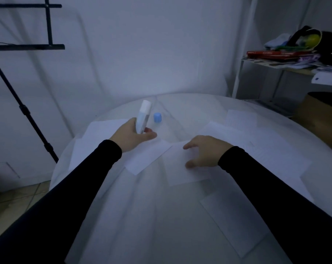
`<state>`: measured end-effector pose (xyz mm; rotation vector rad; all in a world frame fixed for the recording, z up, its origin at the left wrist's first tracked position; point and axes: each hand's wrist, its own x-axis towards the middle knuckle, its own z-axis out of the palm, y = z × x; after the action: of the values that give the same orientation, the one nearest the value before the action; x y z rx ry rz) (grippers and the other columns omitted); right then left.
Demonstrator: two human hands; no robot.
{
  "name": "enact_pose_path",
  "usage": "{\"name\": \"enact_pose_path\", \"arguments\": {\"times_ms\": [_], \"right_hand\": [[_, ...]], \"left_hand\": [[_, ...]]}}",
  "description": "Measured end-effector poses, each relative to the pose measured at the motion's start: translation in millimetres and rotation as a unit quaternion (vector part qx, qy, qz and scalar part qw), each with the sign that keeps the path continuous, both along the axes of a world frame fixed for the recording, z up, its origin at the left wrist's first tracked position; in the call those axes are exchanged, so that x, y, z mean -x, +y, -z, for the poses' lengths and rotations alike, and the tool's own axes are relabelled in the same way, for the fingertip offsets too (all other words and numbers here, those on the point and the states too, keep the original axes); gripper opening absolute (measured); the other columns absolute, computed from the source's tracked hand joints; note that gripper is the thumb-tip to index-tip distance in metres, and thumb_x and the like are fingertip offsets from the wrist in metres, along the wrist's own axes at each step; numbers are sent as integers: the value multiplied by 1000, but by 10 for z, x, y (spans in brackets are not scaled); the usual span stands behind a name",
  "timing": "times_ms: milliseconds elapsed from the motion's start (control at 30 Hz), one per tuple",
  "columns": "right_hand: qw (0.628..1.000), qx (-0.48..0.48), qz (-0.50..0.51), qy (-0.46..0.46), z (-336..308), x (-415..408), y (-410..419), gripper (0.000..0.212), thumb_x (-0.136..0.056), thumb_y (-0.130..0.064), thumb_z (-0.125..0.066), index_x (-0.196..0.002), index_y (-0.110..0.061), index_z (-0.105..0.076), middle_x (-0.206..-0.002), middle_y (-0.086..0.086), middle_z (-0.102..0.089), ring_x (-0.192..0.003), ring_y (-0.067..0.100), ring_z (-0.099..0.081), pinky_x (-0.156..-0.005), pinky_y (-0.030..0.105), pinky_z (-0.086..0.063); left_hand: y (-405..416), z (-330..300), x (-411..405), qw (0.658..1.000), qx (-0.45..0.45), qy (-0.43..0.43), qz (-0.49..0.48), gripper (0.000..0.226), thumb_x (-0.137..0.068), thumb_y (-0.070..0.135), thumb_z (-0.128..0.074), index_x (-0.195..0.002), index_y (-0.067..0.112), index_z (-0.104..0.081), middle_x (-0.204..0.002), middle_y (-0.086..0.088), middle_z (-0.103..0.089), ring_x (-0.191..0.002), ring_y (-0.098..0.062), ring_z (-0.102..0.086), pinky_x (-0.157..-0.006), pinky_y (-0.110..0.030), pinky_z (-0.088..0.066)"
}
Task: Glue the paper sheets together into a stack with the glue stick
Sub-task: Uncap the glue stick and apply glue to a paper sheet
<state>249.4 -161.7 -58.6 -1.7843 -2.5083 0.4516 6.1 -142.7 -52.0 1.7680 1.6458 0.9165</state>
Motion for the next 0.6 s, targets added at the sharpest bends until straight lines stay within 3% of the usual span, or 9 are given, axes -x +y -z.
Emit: {"name": "enact_pose_path", "arguments": {"times_ms": [200, 367, 600], "right_hand": [[1000, 6, 15, 17, 100, -116, -38, 82, -67, -65, -69, -138, -33, -42, -140, -6, -39, -130, 16, -40, -109, 38, -34], [1000, 13, 29, 1, 91, -154, -24, 88, -59, -72, -69, -135, -33, -46, -141, -6, -36, -130, 17, -39, -110, 43, -31], [997, 13, -8, -77, 5, -22, -73, 82, -64, -75, -62, -136, -40, -42, -147, -9, -33, -137, 16, -29, -111, 60, 1]], "left_hand": [[-80, 208, -175, 986, 41, 161, 10, 43, -74, 30, -77, -106, 18, -50, -107, 9, -67, -92, -14, -58, -79, -26, -40], [25, 270, -141, 987, 45, 152, -37, 45, -68, 29, -81, -100, 18, -51, -107, 0, -64, -88, -19, -57, -75, -26, -38], [152, 292, -32, 989, 53, 130, -48, 51, -66, 31, -83, -105, 17, -53, -109, 4, -64, -91, -17, -57, -77, -25, -37]]}}
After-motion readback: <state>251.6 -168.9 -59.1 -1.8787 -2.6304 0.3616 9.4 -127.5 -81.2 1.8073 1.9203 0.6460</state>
